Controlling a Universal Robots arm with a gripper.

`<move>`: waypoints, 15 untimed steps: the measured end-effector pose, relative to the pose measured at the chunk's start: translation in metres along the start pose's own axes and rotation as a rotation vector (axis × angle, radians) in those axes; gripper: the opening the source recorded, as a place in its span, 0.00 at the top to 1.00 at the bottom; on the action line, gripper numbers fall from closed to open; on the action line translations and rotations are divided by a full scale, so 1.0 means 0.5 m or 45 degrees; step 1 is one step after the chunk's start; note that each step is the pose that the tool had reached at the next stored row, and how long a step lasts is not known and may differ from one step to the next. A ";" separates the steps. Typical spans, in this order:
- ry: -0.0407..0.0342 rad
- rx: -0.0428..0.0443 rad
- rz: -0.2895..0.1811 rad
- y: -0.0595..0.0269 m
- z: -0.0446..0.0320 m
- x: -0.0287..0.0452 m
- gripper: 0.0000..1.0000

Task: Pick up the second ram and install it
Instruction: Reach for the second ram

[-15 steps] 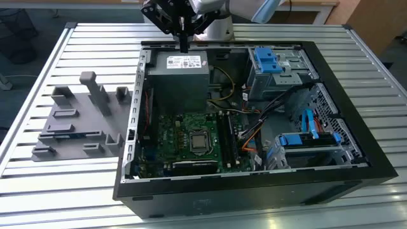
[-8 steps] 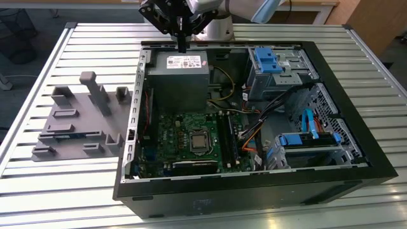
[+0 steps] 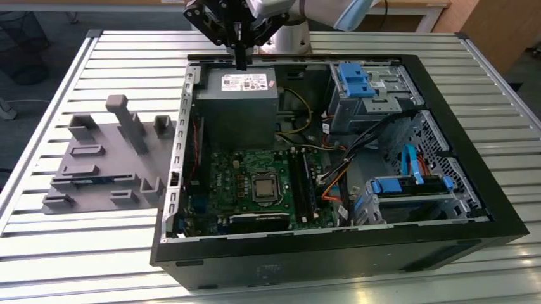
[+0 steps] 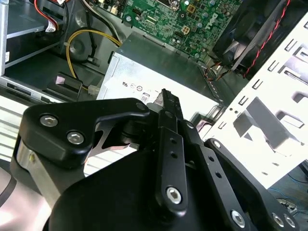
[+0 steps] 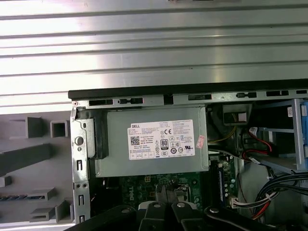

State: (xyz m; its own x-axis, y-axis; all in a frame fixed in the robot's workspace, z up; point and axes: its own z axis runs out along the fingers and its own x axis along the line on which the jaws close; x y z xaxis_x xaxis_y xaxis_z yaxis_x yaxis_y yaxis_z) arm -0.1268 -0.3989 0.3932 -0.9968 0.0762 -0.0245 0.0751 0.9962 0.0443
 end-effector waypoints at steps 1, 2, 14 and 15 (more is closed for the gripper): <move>0.0001 0.000 0.000 0.000 0.000 0.000 0.89; 0.0000 0.000 0.000 0.000 0.000 0.001 0.89; 0.0001 0.000 0.000 -0.001 0.001 0.009 0.89; 0.0000 0.000 0.000 -0.001 0.001 0.010 0.89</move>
State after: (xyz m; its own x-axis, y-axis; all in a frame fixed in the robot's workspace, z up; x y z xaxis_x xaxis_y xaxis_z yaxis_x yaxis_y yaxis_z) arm -0.1317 -0.3989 0.3927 -0.9968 0.0764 -0.0245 0.0752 0.9962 0.0444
